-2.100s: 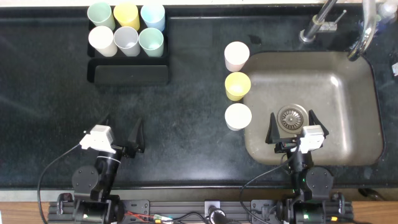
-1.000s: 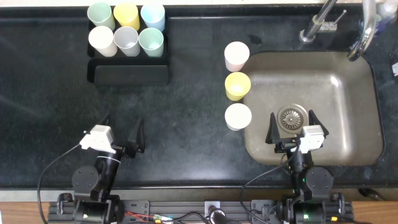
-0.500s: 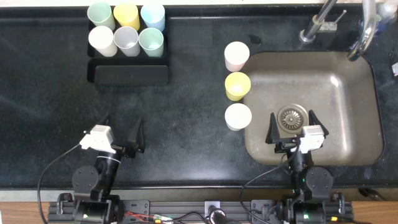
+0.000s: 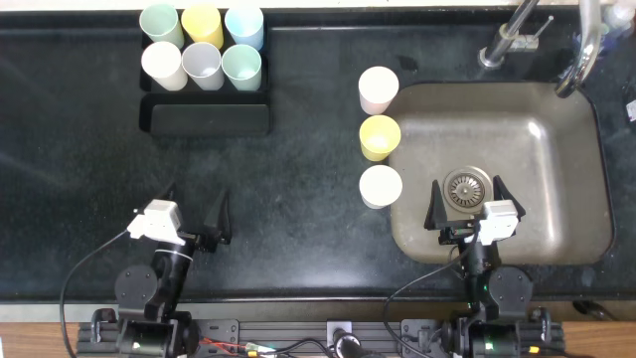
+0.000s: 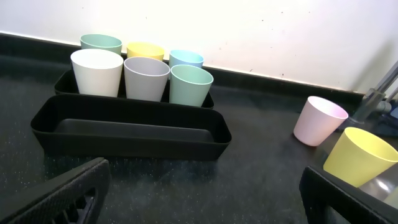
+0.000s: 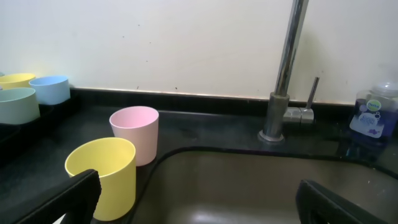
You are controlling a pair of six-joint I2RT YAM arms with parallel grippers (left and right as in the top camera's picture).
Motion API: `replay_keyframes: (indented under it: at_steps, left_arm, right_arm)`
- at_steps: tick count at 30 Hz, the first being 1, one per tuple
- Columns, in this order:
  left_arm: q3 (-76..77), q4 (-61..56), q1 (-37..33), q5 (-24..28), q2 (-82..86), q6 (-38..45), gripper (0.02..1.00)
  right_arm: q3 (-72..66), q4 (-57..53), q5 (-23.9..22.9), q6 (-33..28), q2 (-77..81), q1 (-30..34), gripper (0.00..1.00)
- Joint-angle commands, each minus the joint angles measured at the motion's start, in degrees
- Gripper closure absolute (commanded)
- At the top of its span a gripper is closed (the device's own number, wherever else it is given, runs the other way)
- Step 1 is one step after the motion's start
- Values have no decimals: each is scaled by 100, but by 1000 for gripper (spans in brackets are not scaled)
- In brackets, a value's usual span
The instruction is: Store Cups
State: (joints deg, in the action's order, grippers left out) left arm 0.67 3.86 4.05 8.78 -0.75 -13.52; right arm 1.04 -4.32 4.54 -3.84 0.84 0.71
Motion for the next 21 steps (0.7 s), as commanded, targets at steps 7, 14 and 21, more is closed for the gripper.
replay_keyframes:
  at_steps: [7,14,21]
  left_arm:
    - [-20,11,9,-153,22,-4,18]
    - [-20,13,11,-151,26,-7,18]
    - [297,317,17,-155,-2,-24,18]
  right_arm:
    - [-76,24,9,17,-63,7,5]
    - [-76,24,9,17,-63,7,7]
    - [-76,24,9,17,-63,7,5]
